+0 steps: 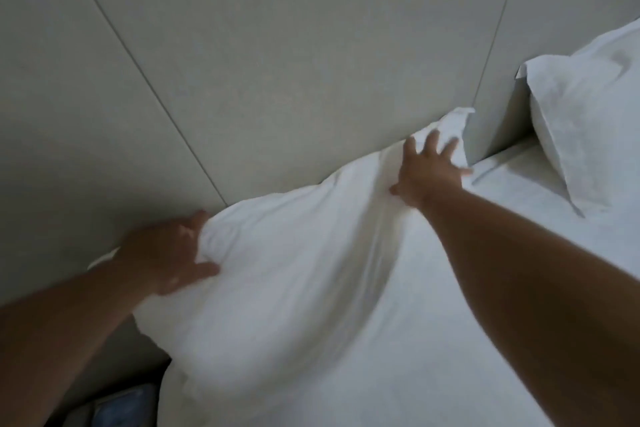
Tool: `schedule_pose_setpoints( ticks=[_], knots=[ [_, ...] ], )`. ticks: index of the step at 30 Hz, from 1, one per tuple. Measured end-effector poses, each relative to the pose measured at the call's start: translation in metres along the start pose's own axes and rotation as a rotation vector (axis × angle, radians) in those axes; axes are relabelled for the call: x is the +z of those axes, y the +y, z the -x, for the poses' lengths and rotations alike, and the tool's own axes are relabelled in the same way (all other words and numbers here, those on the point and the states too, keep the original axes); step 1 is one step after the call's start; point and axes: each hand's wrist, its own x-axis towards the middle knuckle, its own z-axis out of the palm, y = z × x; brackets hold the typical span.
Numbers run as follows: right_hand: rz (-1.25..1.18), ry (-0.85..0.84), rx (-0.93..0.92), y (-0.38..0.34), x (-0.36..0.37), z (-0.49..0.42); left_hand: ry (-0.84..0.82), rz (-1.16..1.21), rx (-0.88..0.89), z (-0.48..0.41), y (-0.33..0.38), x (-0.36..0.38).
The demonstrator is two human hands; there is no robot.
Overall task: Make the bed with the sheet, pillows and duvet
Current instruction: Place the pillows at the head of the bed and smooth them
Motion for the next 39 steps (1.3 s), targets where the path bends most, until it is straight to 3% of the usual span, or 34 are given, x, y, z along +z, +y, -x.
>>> schedule_pose_setpoints(
  ticks=[2,5,8,10,12,15,18,20,27,29,31,34,39],
  knots=[
    [-0.173,-0.096,0.106,0.004,0.043,0.000,0.095,-0.024,-0.014,0.006,0.009,0.022],
    [-0.416,-0.165,0.031,0.026,0.065,-0.006,0.105,-0.084,-0.055,0.008,0.014,0.028],
    [-0.731,0.102,-0.052,0.051,0.071,0.019,0.445,-0.059,0.055,0.027,0.028,0.036],
    [-0.762,0.240,-0.017,0.069,0.100,0.059,0.669,0.075,0.223,0.053,0.050,0.060],
    [-0.654,0.158,-0.053,0.076,0.143,0.101,0.544,0.106,0.291,0.076,0.073,0.087],
    [-0.403,0.043,-0.118,0.069,0.180,0.117,0.236,-0.039,0.240,0.075,0.099,0.106],
    [-0.238,0.209,-0.134,0.059,0.168,0.098,0.266,-0.005,0.203,0.051,0.117,0.088],
    [-0.156,0.218,-0.172,0.059,0.147,0.089,0.251,0.102,0.205,0.042,0.119,0.073],
    [-0.247,0.273,-0.158,0.091,0.108,0.088,0.310,0.351,0.263,0.049,0.096,0.058],
    [-0.294,0.171,-0.144,0.084,0.121,0.092,0.306,0.201,0.248,0.047,0.100,0.072],
    [-0.321,-0.055,-0.192,0.073,0.140,0.098,0.271,0.025,0.201,0.045,0.100,0.089],
    [-0.320,-0.279,-0.083,0.066,0.167,0.121,0.299,-0.066,0.196,0.047,0.093,0.107],
    [-0.072,-0.609,-0.028,0.101,0.193,0.181,0.208,-0.166,0.120,0.077,0.079,0.123]
  ],
)
